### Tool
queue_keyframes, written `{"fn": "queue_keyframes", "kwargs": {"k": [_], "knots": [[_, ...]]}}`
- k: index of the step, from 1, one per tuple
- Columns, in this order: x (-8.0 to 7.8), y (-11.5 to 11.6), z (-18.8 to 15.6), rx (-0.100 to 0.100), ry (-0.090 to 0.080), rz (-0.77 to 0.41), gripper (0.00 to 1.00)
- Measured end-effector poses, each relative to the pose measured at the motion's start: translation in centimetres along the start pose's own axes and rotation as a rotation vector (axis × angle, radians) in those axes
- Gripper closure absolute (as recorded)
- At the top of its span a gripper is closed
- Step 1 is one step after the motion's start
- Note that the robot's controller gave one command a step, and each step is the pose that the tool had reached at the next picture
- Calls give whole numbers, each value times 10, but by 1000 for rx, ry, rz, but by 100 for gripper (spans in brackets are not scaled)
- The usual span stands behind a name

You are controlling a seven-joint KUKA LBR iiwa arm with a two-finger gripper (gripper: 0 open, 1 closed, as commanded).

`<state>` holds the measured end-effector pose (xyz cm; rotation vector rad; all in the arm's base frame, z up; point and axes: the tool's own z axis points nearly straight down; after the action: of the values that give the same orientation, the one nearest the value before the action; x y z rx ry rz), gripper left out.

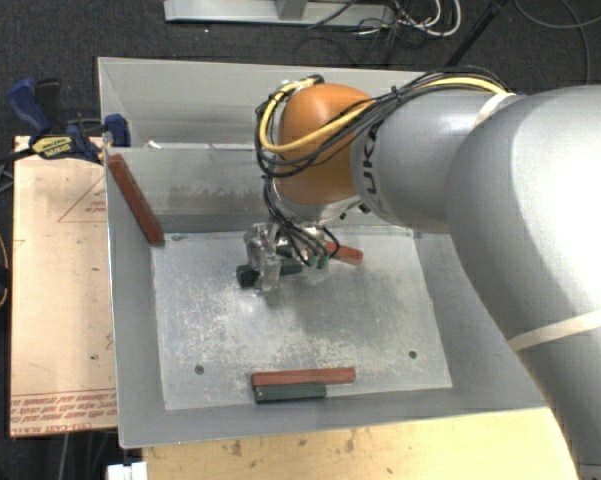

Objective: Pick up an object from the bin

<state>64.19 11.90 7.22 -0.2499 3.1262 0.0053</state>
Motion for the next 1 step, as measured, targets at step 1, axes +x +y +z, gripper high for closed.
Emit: {"fn": "queue_keyframes", "kwargs": {"k": [1], "knots": [[18,18,-122,2,2,4,100]]}}
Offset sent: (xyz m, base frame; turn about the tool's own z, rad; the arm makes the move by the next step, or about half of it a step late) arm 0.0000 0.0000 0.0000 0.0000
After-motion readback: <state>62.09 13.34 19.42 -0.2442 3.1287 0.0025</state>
